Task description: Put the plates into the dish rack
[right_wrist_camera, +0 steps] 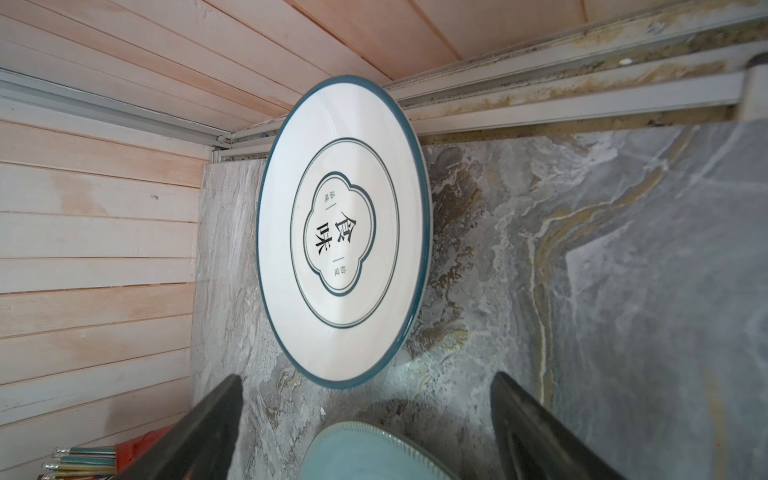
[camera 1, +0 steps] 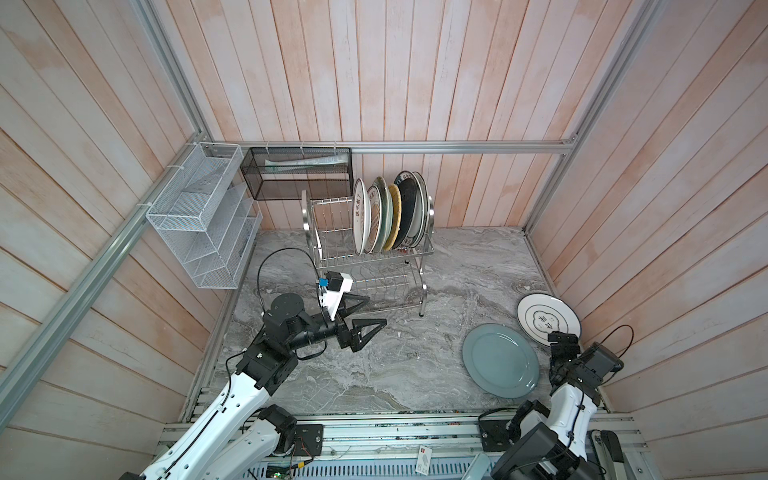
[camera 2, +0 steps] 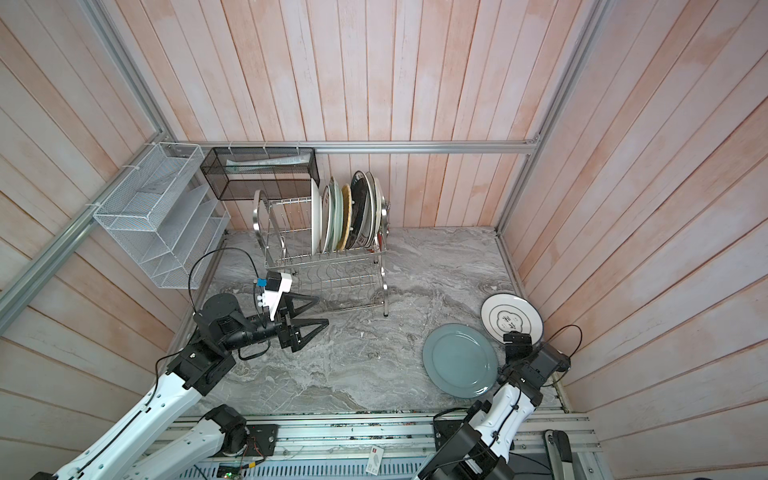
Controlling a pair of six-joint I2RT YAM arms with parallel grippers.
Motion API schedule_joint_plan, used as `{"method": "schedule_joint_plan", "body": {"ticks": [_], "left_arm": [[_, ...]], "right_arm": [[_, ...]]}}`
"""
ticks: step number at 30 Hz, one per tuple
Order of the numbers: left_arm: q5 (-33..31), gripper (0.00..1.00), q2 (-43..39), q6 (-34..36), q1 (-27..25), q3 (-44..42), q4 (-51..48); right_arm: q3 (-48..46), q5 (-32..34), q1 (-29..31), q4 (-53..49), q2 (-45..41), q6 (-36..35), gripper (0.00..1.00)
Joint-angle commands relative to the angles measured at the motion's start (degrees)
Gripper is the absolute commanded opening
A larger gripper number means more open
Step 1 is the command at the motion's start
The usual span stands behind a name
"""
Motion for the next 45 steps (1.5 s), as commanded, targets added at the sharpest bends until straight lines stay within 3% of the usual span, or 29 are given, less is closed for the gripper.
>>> {"method": "schedule_joint_plan", "body": {"ticks": [1,21,26,33,38,45], "left_arm": [[0.7,1.00,1.0,-1.5,-0.2,-1.7,2.8],[-1.4,1.00,3.1,-2.6,-0.1,-1.8,3.8],[-1.7,1.00,3.4,-3.1,-0.2,-1.3,4.1],[-2.3,1.00,3.8,-4.0,-0.2,-0.3,4.0],[-3.2,1.00,3.3,-4.3,-0.2,-0.4,3.8],[-4.9,1.00,3.4,-4.2,-0.2,-0.7,3.8]], "right_arm": [[-1.8,-2.6,-0.7,6.2,1.9,0.7,0.93],[-5.2,-6.7,-2.6,25.9,17.3,2.6,0.93],[-3.8,-9.5,-2.8,29.5,24.3,2.4,0.86],[-3.2,-14.9,-2.8,38.4,33.8,3.8,0.60],[-2.9,-14.7,-2.8,39.1,34.0,2.9,0.40],[-1.1,-15.5,-2.4,36.7,32.3,1.4,0.00]]}}
